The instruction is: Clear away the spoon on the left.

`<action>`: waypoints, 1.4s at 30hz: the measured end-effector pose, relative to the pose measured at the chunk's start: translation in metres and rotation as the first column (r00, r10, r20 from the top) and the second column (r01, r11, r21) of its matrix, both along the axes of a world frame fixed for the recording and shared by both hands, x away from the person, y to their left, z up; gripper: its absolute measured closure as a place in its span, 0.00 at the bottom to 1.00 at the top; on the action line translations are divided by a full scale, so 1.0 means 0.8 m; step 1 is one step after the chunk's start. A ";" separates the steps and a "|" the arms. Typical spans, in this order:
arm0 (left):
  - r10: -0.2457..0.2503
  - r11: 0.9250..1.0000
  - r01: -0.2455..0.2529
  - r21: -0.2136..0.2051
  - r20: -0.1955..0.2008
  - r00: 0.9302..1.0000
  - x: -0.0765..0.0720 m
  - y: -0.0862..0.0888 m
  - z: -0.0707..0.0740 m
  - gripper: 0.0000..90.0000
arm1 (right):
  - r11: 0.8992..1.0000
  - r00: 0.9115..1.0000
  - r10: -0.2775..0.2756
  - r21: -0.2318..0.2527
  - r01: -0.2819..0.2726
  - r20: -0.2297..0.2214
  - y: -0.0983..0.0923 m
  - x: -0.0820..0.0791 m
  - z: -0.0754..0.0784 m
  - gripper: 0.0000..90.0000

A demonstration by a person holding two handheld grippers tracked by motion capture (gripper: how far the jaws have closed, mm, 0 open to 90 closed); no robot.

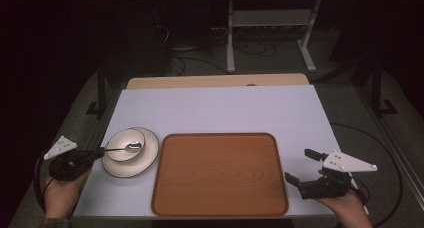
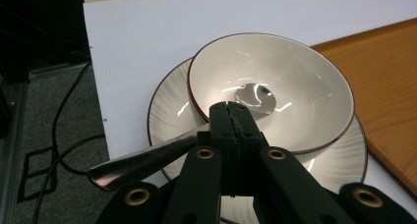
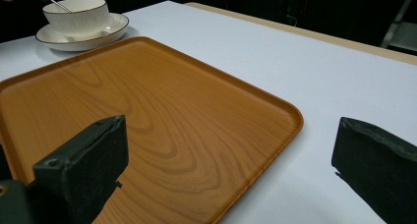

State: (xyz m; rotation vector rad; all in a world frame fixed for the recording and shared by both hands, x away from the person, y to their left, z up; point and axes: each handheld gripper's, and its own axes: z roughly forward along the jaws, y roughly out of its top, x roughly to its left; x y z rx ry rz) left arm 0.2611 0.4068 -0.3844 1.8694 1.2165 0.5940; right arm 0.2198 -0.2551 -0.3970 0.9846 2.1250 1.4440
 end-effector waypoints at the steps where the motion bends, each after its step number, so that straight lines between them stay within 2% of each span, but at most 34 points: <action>1: 0.003 1.000 -0.003 -0.004 0.001 1.000 0.001 0.000 0.000 1.00 | 1.000 1.000 0.001 -0.001 -0.001 0.000 0.000 0.000 0.000 0.00; 15: 0.034 0.999 -0.033 -0.015 0.010 0.999 0.022 0.008 0.001 1.00 | 1.000 1.000 0.001 0.001 -0.001 0.000 0.001 0.000 0.000 0.00; 37: 0.022 1.000 -0.022 0.002 0.015 1.000 0.059 -0.005 0.002 1.00 | 1.000 1.000 -0.004 0.000 0.004 -0.003 0.000 0.001 -0.001 0.00; 42: 0.020 1.000 -0.020 0.005 0.012 1.000 0.061 -0.007 0.002 1.00 | 1.000 1.000 -0.003 -0.002 0.003 -0.003 0.000 0.001 -0.001 0.00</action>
